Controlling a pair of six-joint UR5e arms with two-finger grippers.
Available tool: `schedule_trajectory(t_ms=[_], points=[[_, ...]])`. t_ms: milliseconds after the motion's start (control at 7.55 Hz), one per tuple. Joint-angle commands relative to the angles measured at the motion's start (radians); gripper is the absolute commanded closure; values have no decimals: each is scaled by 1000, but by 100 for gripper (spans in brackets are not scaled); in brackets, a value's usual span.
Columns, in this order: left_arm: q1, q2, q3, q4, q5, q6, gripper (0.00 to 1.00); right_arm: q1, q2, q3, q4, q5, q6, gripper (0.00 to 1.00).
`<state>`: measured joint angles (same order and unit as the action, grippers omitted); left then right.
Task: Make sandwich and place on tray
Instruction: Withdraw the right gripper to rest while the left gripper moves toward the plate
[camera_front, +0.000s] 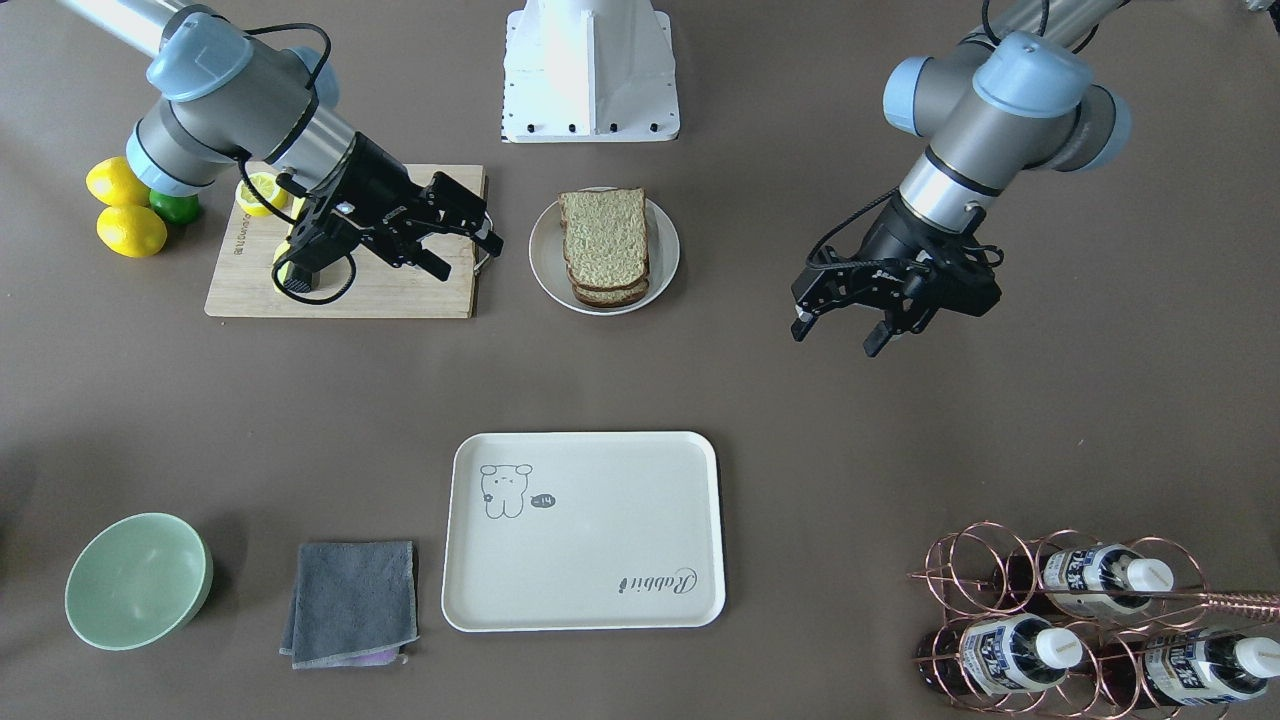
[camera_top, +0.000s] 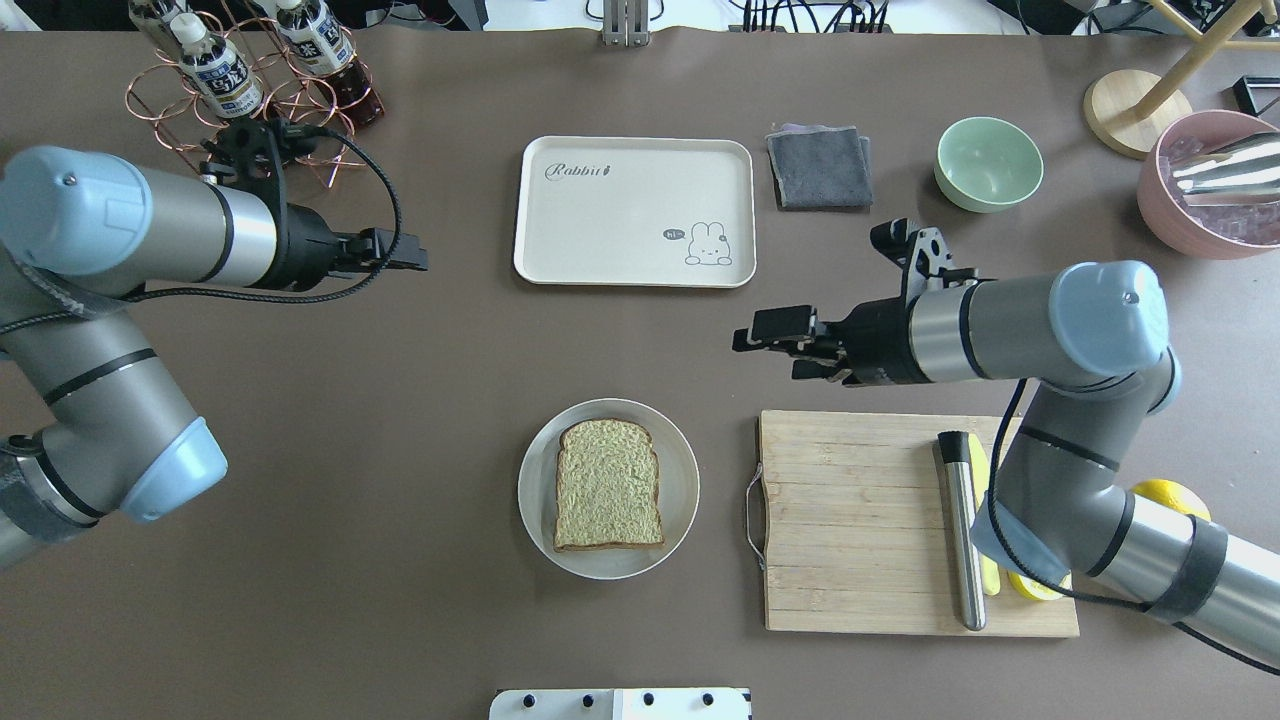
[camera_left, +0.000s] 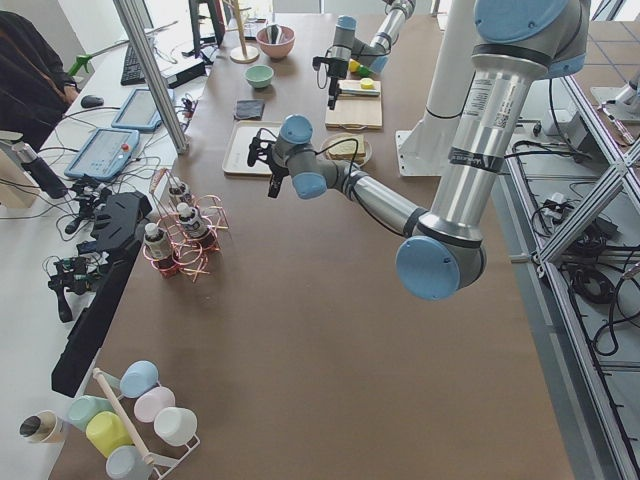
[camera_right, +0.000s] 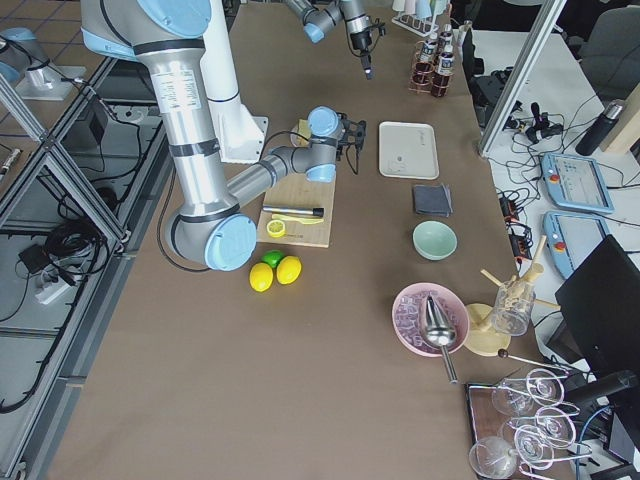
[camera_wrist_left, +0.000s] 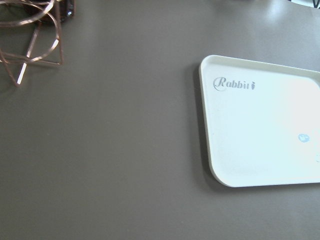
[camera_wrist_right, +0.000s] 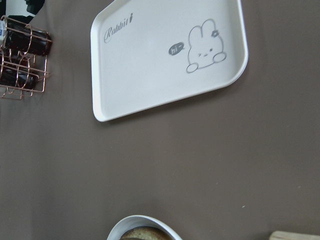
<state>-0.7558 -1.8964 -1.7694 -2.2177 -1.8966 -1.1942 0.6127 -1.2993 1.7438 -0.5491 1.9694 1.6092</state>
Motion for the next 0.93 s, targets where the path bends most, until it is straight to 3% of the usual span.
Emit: schedule_trajectory(t_ms=[0,265,397,795], points=[[194,-23,-53,0,201,-132,3,265,-59,-1,-130,262,-130,0],[315,-43,-53,1,341,-177,3,370,-150,-26,-167,321,-354,0],[347,-43,-53,0,384,-179,3,424,-161,-24,-266,347,-477,0],[362,-35,-51,-3,396,-174,2,545,-178,-1,-599,358,-883,0]])
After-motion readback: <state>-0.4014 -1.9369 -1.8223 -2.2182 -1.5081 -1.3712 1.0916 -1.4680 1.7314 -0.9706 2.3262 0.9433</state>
